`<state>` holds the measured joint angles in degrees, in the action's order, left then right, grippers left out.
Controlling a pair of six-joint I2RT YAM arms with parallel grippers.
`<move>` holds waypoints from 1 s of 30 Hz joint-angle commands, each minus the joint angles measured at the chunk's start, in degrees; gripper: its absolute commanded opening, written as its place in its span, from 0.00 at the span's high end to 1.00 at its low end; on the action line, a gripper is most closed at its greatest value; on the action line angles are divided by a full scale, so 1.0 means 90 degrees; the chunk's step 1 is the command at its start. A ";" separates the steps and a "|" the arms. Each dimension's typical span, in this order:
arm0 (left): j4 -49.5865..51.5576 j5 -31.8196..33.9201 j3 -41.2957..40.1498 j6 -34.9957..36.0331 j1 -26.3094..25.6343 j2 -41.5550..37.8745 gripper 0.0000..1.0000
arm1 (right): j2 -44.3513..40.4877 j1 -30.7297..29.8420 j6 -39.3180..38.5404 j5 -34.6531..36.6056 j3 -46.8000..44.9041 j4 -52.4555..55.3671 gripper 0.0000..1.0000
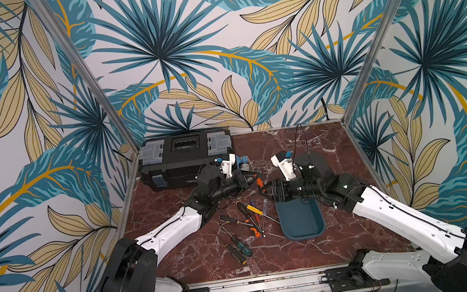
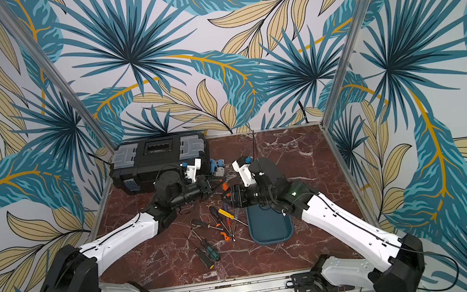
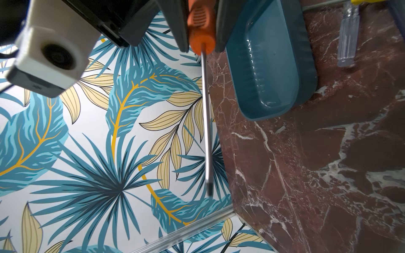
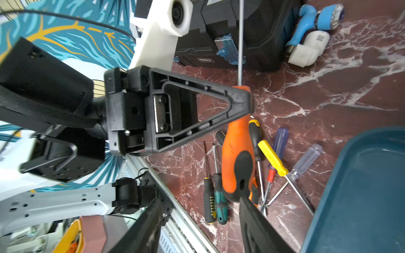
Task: Put the screwdriver on the desktop into the storage box
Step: Pick up the screwdriver from the center of the board.
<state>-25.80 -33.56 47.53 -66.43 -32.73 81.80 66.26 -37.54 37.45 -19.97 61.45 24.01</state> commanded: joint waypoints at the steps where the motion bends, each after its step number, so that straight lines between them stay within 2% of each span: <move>1: -0.1371 -0.0444 -0.0151 -0.0299 -0.0001 -0.0051 1.00 | -0.0110 0.0207 0.0428 -0.0791 -0.0284 -0.0664 0.39; 4: -0.1770 -0.0692 -0.0154 -0.0388 0.0004 -0.0051 1.00 | -0.0087 0.0307 0.0448 -0.0833 -0.0295 -0.0680 0.39; 8: -0.2025 -0.0917 -0.0169 -0.0406 -0.0020 -0.0057 1.00 | -0.0057 0.0377 0.0542 -0.0905 -0.0326 -0.0788 0.45; 11: -0.1926 -0.0973 -0.0201 -0.0295 -0.0034 -0.0096 1.00 | -0.0105 0.0397 0.0583 -0.0920 -0.0352 -0.0870 0.50; 17: -0.1679 -0.0881 -0.0319 -0.0089 -0.0030 -0.0074 1.00 | -0.0314 0.0414 0.0543 -0.0808 -0.0391 -0.0872 0.52; 19: -0.1717 -0.0872 -0.0354 -0.0113 -0.0027 -0.0032 1.00 | -0.0368 0.0417 0.0517 -0.0747 -0.0411 -0.0861 0.57; 23: -0.1761 -0.0840 -0.0388 -0.0144 -0.0036 0.0006 1.00 | -0.0339 0.0414 0.0520 -0.0624 -0.0436 -0.0793 0.76; 27: -0.1712 -0.0782 -0.0369 -0.0129 -0.0045 0.0010 1.00 | -0.0214 0.0419 0.0542 -0.0692 -0.0387 -0.0744 0.79; 30: -0.1435 -0.0707 -0.0323 -0.0038 -0.0055 0.0029 0.98 | -0.0211 0.0416 0.0538 -0.0655 -0.0373 -0.0741 0.87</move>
<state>-40.69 -40.88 45.71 -68.60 -32.97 81.87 64.29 -33.80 42.28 -25.98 58.30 18.37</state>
